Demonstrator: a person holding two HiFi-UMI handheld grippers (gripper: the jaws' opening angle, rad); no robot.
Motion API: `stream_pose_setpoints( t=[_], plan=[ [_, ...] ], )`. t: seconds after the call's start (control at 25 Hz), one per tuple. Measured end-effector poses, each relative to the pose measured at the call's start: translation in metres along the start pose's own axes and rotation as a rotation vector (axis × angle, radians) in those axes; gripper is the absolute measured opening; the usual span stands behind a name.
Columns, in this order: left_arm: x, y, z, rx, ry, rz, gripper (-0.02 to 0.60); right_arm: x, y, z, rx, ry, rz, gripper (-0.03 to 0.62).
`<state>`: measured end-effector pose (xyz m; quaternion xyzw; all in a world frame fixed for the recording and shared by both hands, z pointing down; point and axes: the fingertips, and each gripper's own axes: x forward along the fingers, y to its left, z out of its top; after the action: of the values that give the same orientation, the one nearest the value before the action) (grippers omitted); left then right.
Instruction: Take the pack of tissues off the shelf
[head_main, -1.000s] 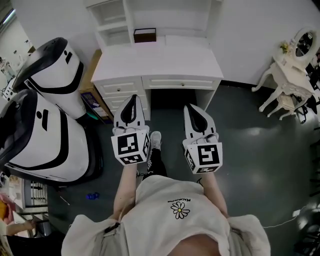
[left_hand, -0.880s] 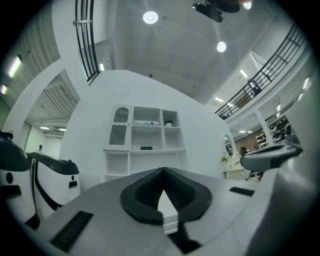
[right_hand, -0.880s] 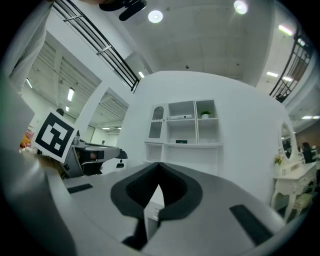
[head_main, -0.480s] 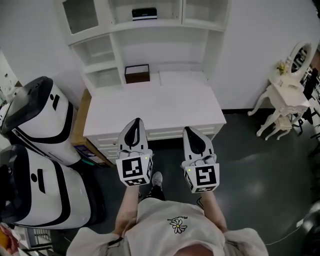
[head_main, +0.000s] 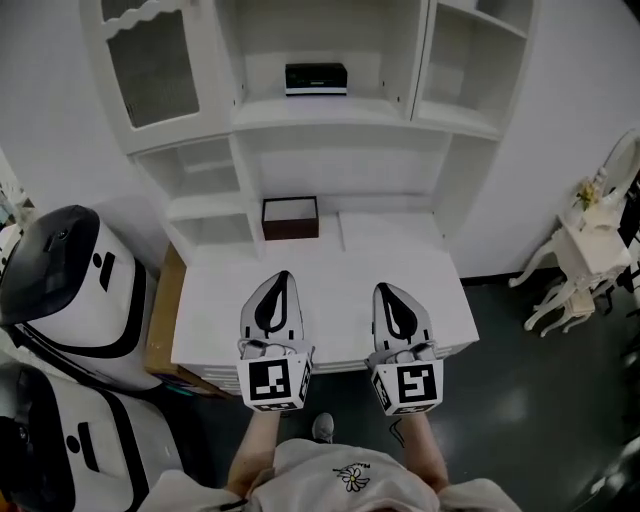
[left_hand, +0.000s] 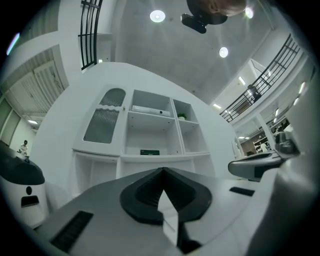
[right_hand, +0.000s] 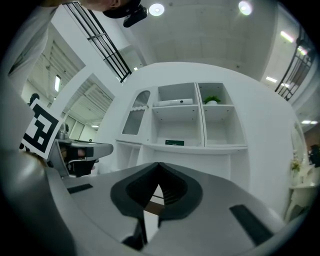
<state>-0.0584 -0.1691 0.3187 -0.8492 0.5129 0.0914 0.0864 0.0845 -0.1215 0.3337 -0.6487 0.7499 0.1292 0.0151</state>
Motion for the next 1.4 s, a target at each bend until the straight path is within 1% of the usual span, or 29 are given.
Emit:
stream_pose_setpoints(
  t=[0.16, 0.24, 0.4, 0.56, 0.68, 0.96, 1.04, 1.12, 1.24, 1.36, 1.4],
  plan=[
    [0.037, 0.019, -0.009, 0.026, 0.010, 0.007, 0.000, 0.047, -0.003, -0.010, 0.052, 0.004, 0.012, 0.003],
    [0.050, 0.025, -0.013, 0.019, 0.018, 0.019, 0.000, 0.061, -0.006, -0.011, 0.081, 0.000, 0.020, 0.003],
    [0.062, 0.035, -0.014, -0.012, 0.004, 0.049, 0.000, 0.077, -0.007, -0.018, 0.103, 0.017, 0.030, 0.003],
    [0.070, 0.036, -0.023, -0.021, 0.027, 0.057, 0.000, 0.086, -0.007, -0.030, 0.113, 0.035, 0.027, 0.003],
    [0.076, 0.037, -0.027, -0.030, 0.034, 0.066, 0.000, 0.096, -0.008, -0.036, 0.113, 0.037, 0.042, 0.003],
    [0.089, 0.042, -0.034, -0.020, 0.050, 0.111, 0.000, 0.117, -0.018, -0.043, 0.106, 0.030, 0.076, 0.003],
    [0.093, 0.045, -0.034, -0.023, 0.046, 0.123, -0.001, 0.122, -0.023, -0.043, 0.113, 0.027, 0.066, 0.003],
    [0.097, 0.047, -0.034, -0.018, 0.042, 0.131, 0.000, 0.126, -0.031, -0.045, 0.119, 0.029, 0.036, 0.003],
    [0.104, 0.049, -0.035, -0.014, 0.039, 0.137, 0.000, 0.133, -0.040, -0.048, 0.100, 0.040, 0.020, 0.003],
    [0.110, 0.048, -0.038, -0.016, 0.043, 0.138, 0.000, 0.139, -0.041, -0.050, 0.081, 0.043, 0.049, 0.003],
    [0.112, 0.048, -0.040, -0.018, 0.045, 0.136, 0.000, 0.141, -0.041, -0.050, 0.085, 0.042, 0.064, 0.017]
  ],
)
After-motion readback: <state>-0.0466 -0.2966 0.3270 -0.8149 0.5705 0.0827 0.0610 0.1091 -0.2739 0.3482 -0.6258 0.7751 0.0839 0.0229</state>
